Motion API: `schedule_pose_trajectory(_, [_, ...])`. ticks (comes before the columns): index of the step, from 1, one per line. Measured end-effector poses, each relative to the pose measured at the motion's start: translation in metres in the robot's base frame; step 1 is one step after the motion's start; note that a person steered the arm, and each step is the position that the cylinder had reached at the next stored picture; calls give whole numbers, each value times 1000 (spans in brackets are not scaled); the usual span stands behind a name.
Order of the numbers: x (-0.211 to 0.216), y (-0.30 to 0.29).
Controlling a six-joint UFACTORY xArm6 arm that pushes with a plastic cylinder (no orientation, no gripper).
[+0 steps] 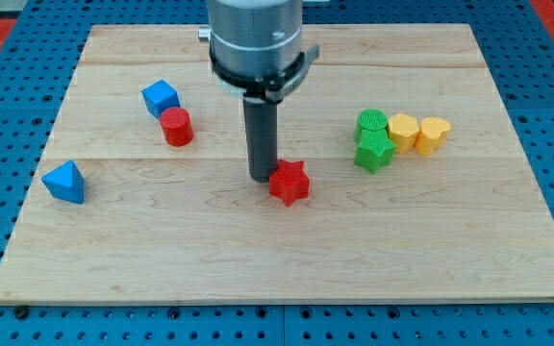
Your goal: Move the red star towards the bottom center of the board
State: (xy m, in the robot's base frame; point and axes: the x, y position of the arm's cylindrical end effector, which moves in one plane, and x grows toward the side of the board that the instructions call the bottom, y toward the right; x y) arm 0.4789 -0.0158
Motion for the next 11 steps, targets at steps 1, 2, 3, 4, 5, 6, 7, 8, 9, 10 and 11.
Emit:
schedule_pose_trajectory(1, [-40,37])
schedule_pose_trajectory(2, [-31,72])
schedule_pose_trajectory(3, [28,63])
schedule_pose_trajectory(4, [41,-3])
schedule_pose_trajectory(5, [-1,21])
schedule_pose_trajectory(6, [-21,-21])
schedule_pose_trajectory(7, [-2,-55])
schedule_pose_trajectory(8, [27,-25])
schedule_pose_trajectory(9, [48,2])
schedule_pose_trajectory(10, [34,-42])
schedule_pose_trajectory(11, [72,-144])
